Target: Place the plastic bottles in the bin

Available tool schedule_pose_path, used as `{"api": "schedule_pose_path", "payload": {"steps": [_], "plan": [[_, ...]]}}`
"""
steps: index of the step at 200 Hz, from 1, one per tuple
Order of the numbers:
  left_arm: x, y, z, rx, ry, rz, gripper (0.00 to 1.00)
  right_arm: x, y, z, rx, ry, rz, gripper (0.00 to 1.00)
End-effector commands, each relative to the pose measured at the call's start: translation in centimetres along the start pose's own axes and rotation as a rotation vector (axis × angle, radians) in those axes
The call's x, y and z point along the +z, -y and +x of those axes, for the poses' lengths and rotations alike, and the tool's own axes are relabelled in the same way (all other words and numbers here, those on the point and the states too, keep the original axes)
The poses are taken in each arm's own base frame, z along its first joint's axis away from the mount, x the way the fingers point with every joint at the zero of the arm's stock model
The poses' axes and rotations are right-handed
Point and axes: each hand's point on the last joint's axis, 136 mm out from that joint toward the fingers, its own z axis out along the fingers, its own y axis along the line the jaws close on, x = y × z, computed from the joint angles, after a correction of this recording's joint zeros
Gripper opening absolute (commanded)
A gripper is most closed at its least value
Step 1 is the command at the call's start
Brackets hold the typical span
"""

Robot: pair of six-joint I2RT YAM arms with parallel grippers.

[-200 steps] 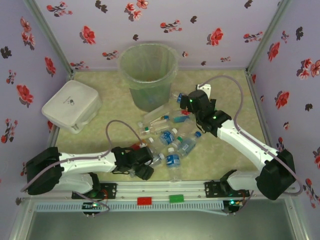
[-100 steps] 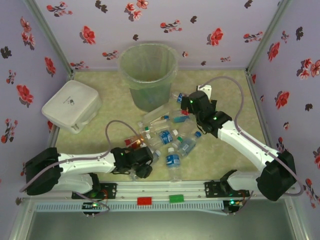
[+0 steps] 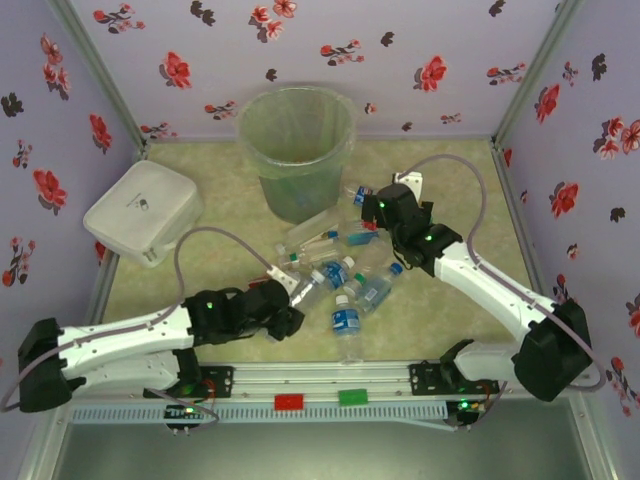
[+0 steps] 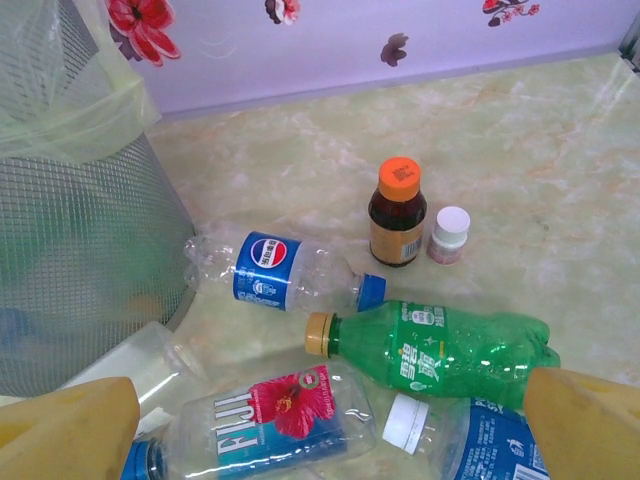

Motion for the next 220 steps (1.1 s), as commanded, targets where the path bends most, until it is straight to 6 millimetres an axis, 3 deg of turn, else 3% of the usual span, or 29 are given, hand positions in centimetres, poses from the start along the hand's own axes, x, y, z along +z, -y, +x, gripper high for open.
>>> {"api": "schedule_pose_path", "payload": {"steps": [1, 21, 59, 100, 124, 139, 177, 220], "plan": [[-1.9, -1.6, -6.0, -0.04, 0.206, -0.069, 0.41, 0.5, 0.2, -0.1, 0.028, 0.003, 0.016, 1.0], [-3.8, -3.3, -10.6, -0.084, 0.383, -0.129, 0.4, 0.6, 0.4, -0.1, 0.041, 0.002, 0.017, 1.0], [-9.2, -6.8, -18.9, -0.143, 0.731, -0.207, 0.4, 1.2, 0.5, 0.3, 0.078, -0.011, -0.011, 1.0], [-14.8, -7.2, -26.1, 0.02, 0.912, -0.3, 0.39, 1.6, 0.7, 0.9, 0.089, -0.023, -0.021, 1.0], [-16.3, -8.0, -29.9, 0.09, 0.931, -0.367, 0.37, 1.6, 0.8, 1.5, 0.108, -0.028, -0.028, 0.99], [-16.4, -8.5, -32.3, 0.118, 0.907, -0.385, 0.37, 1.6, 0.9, 2.0, 0.116, -0.03, -0.038, 1.0], [-14.5, -10.0, -37.5, 0.178, 0.83, -0.375, 0.36, 1.2, 1.7, 3.0, 0.115, -0.042, -0.032, 0.99], [-9.3, -12.6, -40.3, 0.162, 0.644, -0.32, 0.36, 0.3, 2.5, 3.2, 0.129, -0.029, -0.036, 1.0]]}}
